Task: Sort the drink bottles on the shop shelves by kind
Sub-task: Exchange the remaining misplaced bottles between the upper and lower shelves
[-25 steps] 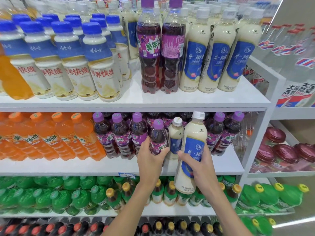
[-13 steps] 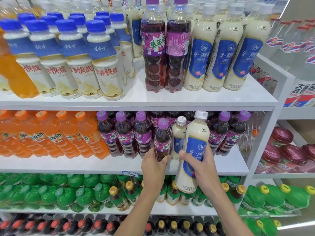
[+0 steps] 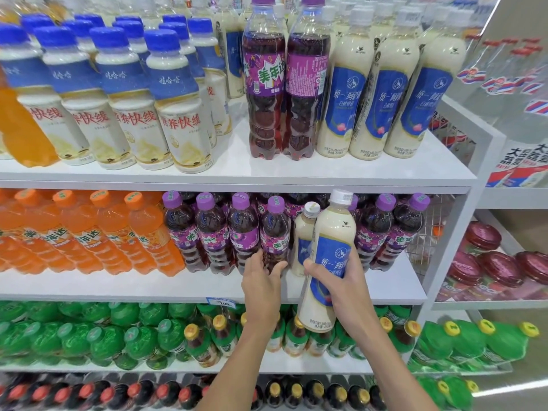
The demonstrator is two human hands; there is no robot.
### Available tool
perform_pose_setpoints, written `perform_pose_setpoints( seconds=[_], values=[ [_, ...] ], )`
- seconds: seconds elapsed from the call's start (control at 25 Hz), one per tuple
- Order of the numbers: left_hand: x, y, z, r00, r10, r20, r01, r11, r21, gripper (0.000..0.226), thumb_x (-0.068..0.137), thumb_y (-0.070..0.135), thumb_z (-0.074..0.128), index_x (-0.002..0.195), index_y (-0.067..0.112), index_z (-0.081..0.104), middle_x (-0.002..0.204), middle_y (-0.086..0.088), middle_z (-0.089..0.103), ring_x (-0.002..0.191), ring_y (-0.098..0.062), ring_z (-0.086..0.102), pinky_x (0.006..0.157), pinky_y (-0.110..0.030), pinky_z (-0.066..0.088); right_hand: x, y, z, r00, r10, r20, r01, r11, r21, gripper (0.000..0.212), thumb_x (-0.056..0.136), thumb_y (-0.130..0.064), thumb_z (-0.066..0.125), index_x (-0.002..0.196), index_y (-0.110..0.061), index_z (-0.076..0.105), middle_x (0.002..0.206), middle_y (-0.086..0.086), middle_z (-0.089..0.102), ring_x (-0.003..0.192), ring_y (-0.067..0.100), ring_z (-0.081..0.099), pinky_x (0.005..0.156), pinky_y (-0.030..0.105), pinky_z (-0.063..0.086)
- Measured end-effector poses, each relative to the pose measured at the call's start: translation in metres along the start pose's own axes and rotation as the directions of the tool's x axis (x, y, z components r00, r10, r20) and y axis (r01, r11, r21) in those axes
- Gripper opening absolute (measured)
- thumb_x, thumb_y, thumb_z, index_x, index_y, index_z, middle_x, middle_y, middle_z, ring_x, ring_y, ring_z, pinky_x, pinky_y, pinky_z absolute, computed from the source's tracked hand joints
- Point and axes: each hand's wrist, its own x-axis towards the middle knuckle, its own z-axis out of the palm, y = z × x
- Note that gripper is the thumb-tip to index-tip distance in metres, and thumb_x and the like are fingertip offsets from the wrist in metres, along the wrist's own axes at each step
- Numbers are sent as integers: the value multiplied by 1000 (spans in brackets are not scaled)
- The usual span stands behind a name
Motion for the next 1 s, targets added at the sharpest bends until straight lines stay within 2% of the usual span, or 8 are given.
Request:
perform_pose_setpoints(
  seconds=[0.2, 0.36, 0.52, 0.64, 0.76, 0.84, 0.92, 1.0],
  values=[
    [1, 1, 1, 999, 35, -25, -34, 999, 29, 60, 91, 34, 77, 138, 3, 57, 124, -7, 63, 113, -22, 58, 93, -41, 55, -1, 0, -1, 1000, -1, 2, 0, 1000, 11, 46, 89, -14, 77, 126, -26, 54, 96, -5, 74, 85, 14, 73, 68, 31, 57],
    [3, 3, 3, 999, -9, -36, 9, 1000, -4, 56, 88, 34, 81, 130, 3, 60, 124, -10, 66, 115, -25, 63, 94, -43, 56, -2, 1, -5, 1000, 4, -3, -4, 1000, 22, 47, 88, -14, 77, 127, -25, 54, 97, -5, 75, 83, 13, 73, 63, 24, 55],
    [0, 12, 1, 997, -48, -57, 46, 998, -45, 54, 86, 31, 84, 126, 3, 62, 121, -7, 69, 112, -24, 65, 93, -39, 55, -6, 1, -4, 1000, 11, 13, -11, 999, 39, 49, 88, -16, 77, 129, -29, 54, 104, -4, 76, 91, 18, 75, 68, 26, 56],
    [1, 17, -4, 997, -69, -42, 67, 996, -54, 43, 87, 25, 83, 121, 4, 67, 98, 7, 71, 89, -12, 65, 84, -25, 51, -5, 2, -3, 1000, 8, 12, -8, 1000, 26, 49, 88, -16, 78, 129, -29, 54, 104, -4, 75, 93, 19, 74, 71, 30, 58],
    [5, 25, -8, 997, -70, 12, 69, 996, 61, 26, 89, 28, 79, 103, 9, 69, 78, 5, 70, 73, -20, 63, 73, -34, 50, -3, 2, -2, 1000, -3, 4, 3, 1000, 20, 48, 88, -16, 79, 128, -29, 55, 102, -4, 74, 93, 20, 74, 72, 31, 58],
    [6, 29, -10, 990, -130, 53, 121, 983, 141, 29, 88, 32, 79, 94, 5, 67, 75, -3, 68, 77, -30, 66, 69, -35, 47, -3, -2, -2, 1000, -15, 10, 15, 1000, 23, 48, 88, -17, 79, 128, -30, 55, 104, -2, 74, 92, 20, 73, 73, 34, 58],
    [9, 25, -14, 978, -168, 123, 140, 968, 210, 32, 85, 35, 81, 91, 5, 69, 78, -7, 71, 82, -34, 68, 73, -38, 54, -2, -3, -2, 999, -26, 21, 26, 1000, 17, 47, 88, -18, 78, 127, -31, 55, 103, -1, 73, 92, 20, 73, 75, 37, 59],
    [11, 22, -22, 964, -172, 204, 125, 967, 224, 38, 84, 37, 82, 105, 8, 71, 94, -8, 76, 95, -32, 69, 83, -41, 57, -2, -5, -2, 999, -30, 22, 30, 999, 16, 45, 89, -18, 78, 126, -31, 56, 102, -1, 73, 91, 20, 72, 76, 38, 59]
  ],
)
